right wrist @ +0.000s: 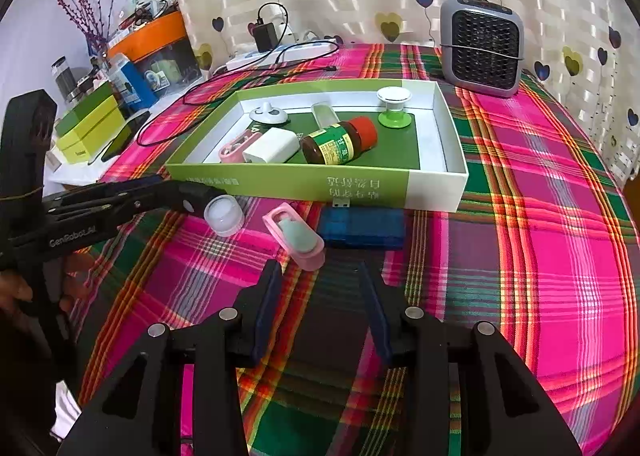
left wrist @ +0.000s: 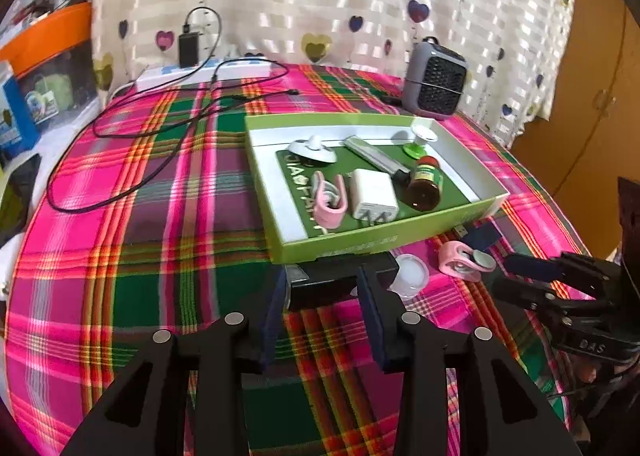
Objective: Organize rigid objects
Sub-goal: 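Withdraw both tools from the box toward the remaining items on the table, then grasp the pink-and-grey clip with the right tool while the left tool grasps the black case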
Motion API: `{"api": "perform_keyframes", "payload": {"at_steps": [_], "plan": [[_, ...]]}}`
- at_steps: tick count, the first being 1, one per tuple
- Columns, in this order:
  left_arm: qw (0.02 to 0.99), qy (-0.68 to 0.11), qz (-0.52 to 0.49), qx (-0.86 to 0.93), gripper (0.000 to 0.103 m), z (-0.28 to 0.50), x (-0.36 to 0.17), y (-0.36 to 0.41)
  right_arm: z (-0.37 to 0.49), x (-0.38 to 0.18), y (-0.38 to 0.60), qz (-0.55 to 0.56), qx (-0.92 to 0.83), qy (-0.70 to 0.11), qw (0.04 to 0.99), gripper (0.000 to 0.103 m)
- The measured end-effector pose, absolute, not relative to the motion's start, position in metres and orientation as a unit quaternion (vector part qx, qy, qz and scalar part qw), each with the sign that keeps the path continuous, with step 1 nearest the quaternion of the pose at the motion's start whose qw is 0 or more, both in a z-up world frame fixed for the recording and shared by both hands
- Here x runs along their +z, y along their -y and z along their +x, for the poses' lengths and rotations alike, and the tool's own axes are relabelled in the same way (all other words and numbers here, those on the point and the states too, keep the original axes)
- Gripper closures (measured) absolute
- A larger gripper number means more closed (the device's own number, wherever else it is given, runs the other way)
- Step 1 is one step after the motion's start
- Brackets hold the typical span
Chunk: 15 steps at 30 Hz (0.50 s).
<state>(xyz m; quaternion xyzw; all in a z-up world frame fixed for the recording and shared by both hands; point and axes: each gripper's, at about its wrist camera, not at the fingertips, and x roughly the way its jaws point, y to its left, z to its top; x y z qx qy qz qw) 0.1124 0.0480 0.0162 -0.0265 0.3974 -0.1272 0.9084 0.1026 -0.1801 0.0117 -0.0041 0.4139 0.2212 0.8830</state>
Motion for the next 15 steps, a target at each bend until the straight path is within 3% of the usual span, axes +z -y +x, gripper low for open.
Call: {"api": "perform_keyframes", "payload": {"at_steps": [15], "plan": [[0.898, -0.398, -0.022, -0.184, 0.067, 0.078, 0.018, -0.027, 0.108, 0.006, 0.174, -0.017, 0.219, -0.424, 0.879, 0.061]]}}
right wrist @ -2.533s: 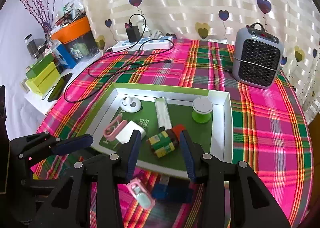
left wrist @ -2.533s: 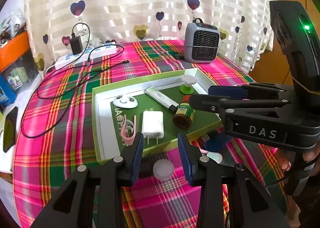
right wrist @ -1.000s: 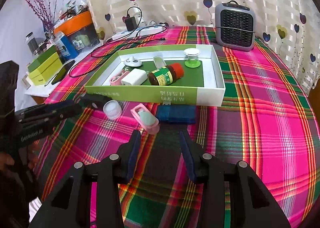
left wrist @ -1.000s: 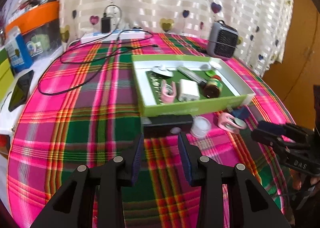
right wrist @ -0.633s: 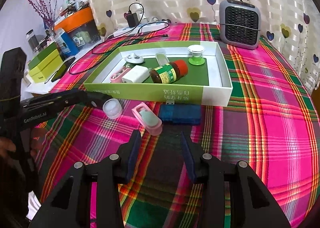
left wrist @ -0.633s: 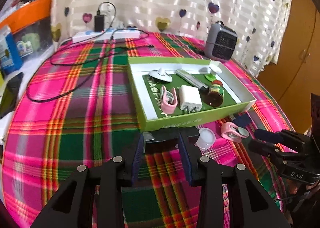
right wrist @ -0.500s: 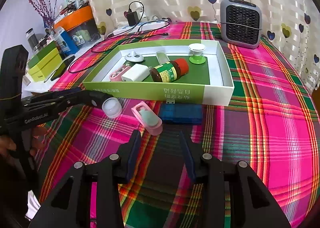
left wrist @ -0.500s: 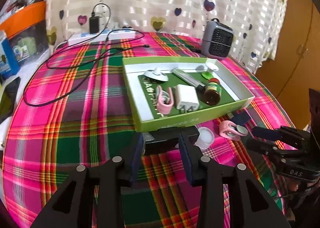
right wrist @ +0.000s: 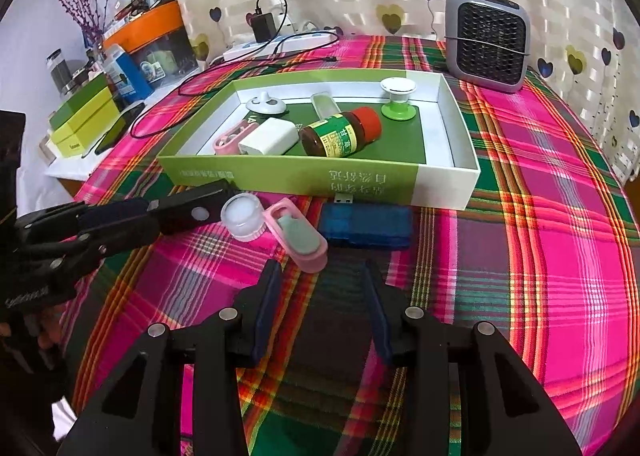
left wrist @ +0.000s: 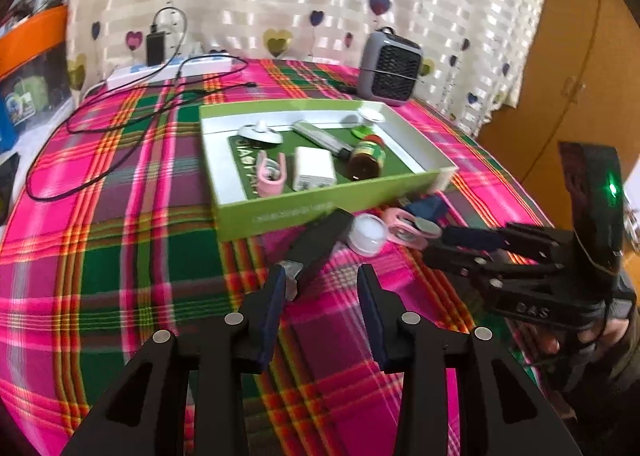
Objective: Organize rigid objects
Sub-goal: 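Grasp the pink-and-grey clip with the right tool while the left tool grasps the black case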
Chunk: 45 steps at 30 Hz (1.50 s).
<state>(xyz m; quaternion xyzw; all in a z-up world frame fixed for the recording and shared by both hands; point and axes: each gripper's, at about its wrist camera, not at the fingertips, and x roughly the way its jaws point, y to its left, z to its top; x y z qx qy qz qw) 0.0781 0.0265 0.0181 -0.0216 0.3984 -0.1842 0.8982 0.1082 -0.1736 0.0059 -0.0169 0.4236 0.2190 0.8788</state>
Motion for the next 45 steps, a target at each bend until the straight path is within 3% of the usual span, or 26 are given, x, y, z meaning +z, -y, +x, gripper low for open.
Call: {"api": "perform_keyframes", "payload": {"at_steps": [45], "plan": [[0.881, -0.437, 0.04, -0.179, 0.067, 0.12, 0.001, -0.007, 0.122, 0.005, 0.142, -0.099, 0.276, -0.416, 0.86, 0.063]]}}
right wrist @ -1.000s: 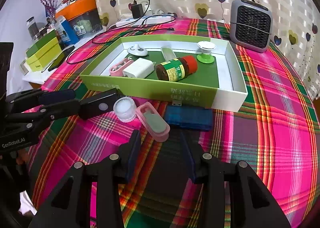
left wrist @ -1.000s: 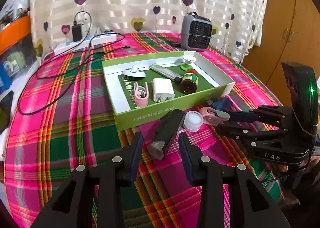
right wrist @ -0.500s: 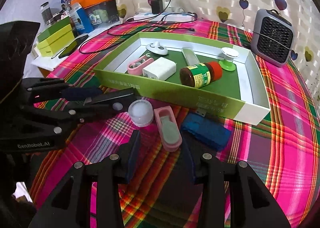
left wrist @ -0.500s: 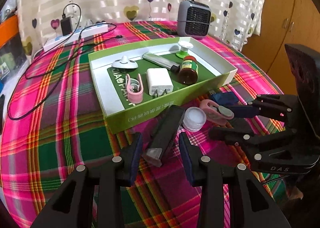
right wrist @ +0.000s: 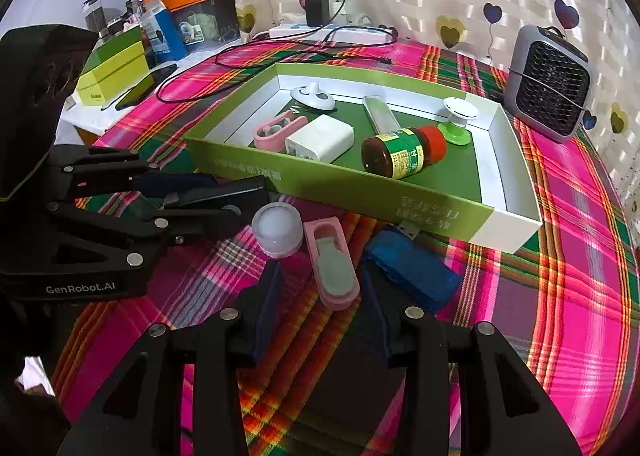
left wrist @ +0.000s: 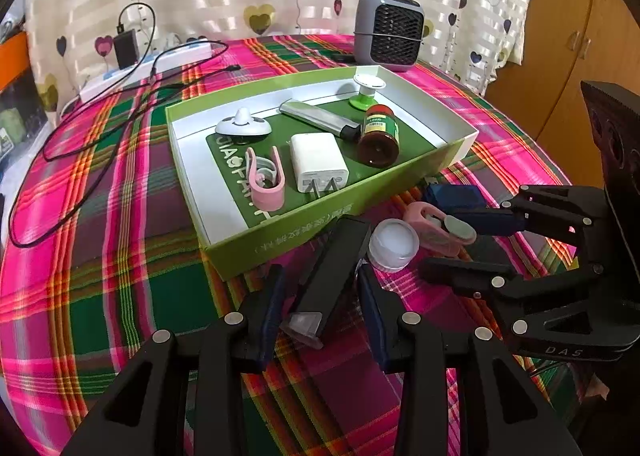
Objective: Organize rigid objects
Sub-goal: 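Grasp the pink-and-grey clip with the right tool while the left tool grasps the black case, then hold the pink clip in the right tool while the left tool holds the black case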
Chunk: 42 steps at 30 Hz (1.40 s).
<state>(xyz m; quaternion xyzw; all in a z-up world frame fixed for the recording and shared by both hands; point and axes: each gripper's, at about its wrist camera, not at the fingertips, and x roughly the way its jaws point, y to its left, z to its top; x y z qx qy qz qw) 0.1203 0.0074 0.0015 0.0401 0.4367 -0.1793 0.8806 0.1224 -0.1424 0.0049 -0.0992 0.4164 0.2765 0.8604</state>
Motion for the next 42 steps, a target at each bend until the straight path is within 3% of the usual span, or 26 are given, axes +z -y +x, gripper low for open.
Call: {"api": "perform_keyframes", "payload": {"at_steps": [3, 11, 13, 25, 29, 42], "plan": [[0.881, -0.437, 0.038, -0.18, 0.067, 0.1208, 0.0015, -0.0072, 0.1235, 0.0049, 0.1425, -0.097, 0.267, -0.414, 0.865, 0.075], [0.882, -0.435, 0.04, -0.175, 0.067, 0.1228, 0.0007, -0.0057, 0.1229, 0.0057, 0.1432, -0.088, 0.271, -0.415, 0.864, 0.079], [0.882, -0.435, 0.041, -0.174, 0.068, 0.1221, 0.0004, -0.0052, 0.122, 0.0056, 0.1418, -0.092, 0.272, -0.414, 0.864, 0.084], [0.883, -0.435, 0.038, -0.171, 0.073, 0.1197, 0.0003, -0.0076, 0.1226, 0.0052, 0.1433, -0.088, 0.272, -0.415, 0.864, 0.085], [0.882, -0.435, 0.04, -0.175, 0.079, 0.1177, 0.0003, -0.0064, 0.1221, 0.0056, 0.1435, -0.086, 0.271, -0.415, 0.864, 0.085], [0.883, -0.434, 0.049, -0.172, 0.08, 0.1148, -0.0001, -0.0034, 0.1203, 0.0059, 0.1435, -0.083, 0.271, -0.415, 0.864, 0.085]]}}
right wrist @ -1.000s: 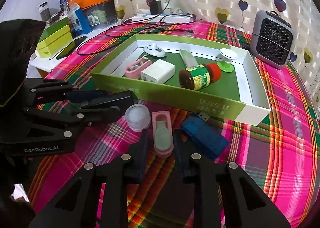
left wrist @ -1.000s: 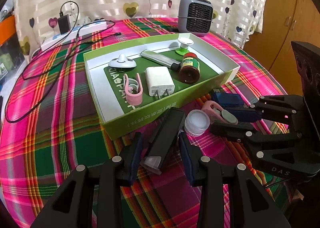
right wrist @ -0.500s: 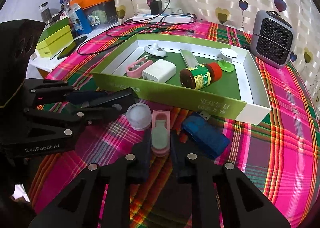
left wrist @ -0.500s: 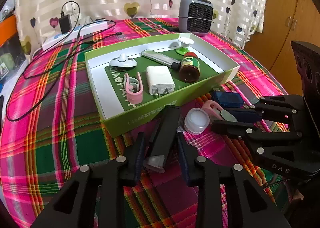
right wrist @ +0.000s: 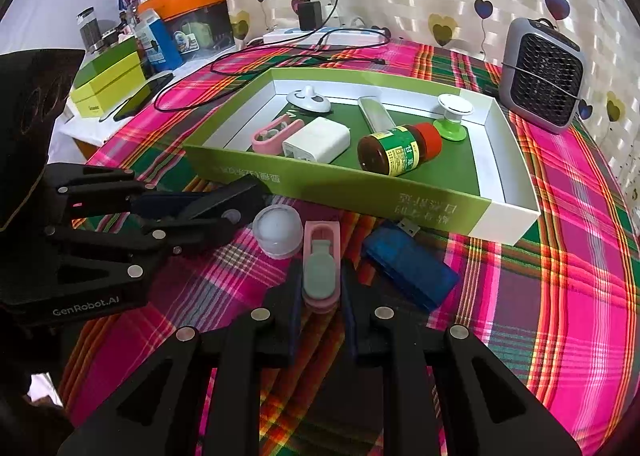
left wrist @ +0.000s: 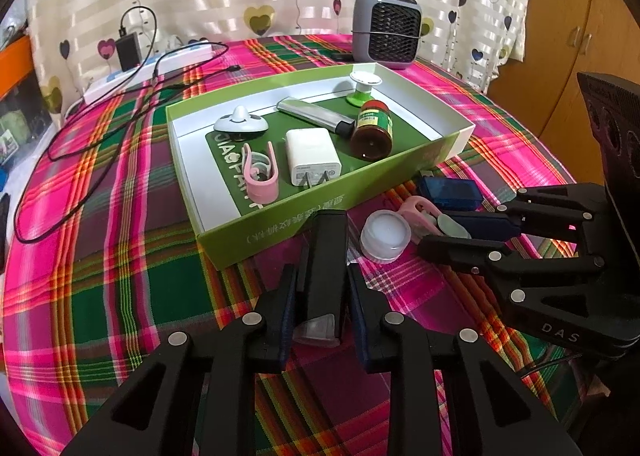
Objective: Organize rigid objects
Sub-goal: 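Hold the pink clip in the right tool while the left tool holds the black case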
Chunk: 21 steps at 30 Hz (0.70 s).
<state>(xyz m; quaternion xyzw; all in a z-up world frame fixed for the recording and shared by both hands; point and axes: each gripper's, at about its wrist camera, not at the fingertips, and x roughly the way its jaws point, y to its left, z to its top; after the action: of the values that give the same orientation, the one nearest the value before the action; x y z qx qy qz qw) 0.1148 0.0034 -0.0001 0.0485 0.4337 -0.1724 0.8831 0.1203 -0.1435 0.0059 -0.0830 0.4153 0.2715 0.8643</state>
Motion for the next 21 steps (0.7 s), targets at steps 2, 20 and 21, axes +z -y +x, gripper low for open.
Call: {"api": "perform_keyframes", "payload": {"at_steps": [2, 20, 21], "plan": [[0.883, -0.434, 0.048, -0.172, 0.08, 0.1138, -0.0001, -0.0037, 0.1205, 0.0062, 0.1435, -0.082, 0.273, -0.415, 0.864, 0.085], [0.883, -0.434, 0.048, -0.172, 0.08, 0.1136, -0.0001, -0.0043, 0.1178, 0.0067, 0.1466, -0.077, 0.275, -0.412, 0.865, 0.085], [0.883, -0.433, 0.048, -0.172, 0.08, 0.1135, 0.0001, -0.0043, 0.1182, 0.007, 0.147, -0.076, 0.275, -0.413, 0.865, 0.085]]}}
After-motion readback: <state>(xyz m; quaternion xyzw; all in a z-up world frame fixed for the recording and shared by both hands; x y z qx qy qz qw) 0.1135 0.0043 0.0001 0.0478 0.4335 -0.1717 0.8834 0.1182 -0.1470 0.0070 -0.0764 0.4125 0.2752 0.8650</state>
